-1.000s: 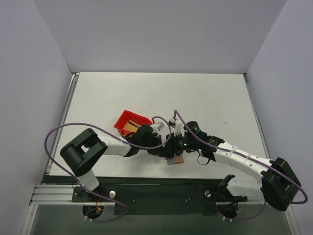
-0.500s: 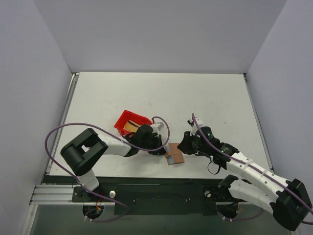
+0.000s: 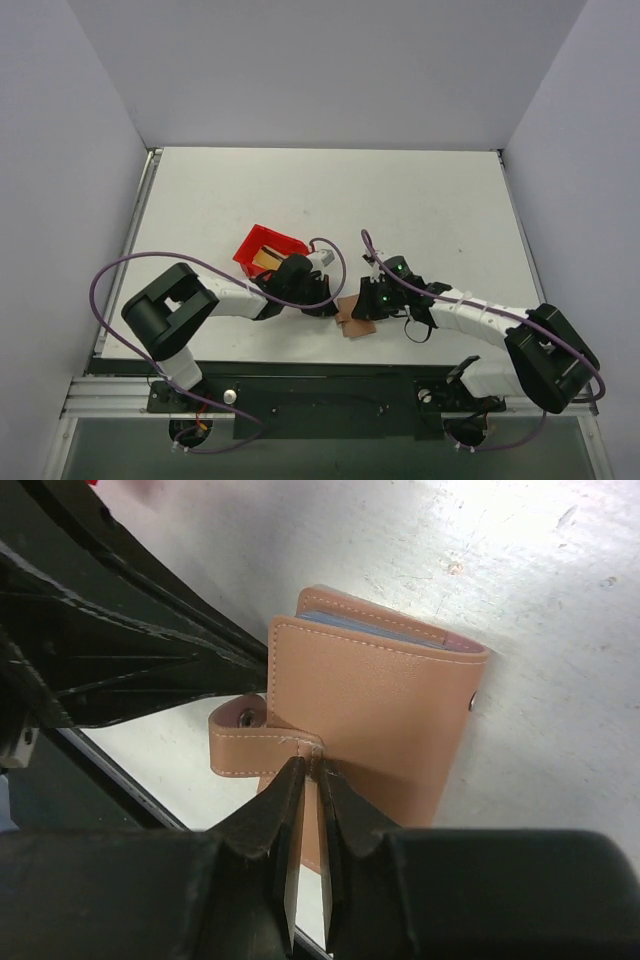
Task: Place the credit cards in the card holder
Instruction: Close the card holder at the center of the board.
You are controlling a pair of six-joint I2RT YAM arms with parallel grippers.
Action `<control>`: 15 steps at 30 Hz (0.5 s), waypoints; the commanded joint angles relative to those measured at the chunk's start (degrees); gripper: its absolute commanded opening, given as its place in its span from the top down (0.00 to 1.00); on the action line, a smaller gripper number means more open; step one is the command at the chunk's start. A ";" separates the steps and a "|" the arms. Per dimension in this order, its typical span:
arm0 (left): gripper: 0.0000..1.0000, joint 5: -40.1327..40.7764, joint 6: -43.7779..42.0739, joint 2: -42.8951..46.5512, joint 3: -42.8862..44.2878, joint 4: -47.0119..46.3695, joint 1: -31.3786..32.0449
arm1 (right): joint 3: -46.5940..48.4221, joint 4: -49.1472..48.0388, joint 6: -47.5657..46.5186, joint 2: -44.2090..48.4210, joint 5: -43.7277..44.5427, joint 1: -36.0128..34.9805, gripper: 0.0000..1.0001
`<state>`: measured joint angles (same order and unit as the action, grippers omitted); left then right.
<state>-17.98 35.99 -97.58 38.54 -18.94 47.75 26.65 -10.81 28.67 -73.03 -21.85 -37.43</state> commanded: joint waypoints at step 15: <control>1.00 -11.81 -2.42 9.51 4.96 7.78 -0.64 | 1.47 1.67 0.69 -8.09 6.91 -1.24 0.96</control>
<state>-22.37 33.93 -90.78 40.03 -10.37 47.44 28.64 -12.14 29.65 -78.19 -19.31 -38.39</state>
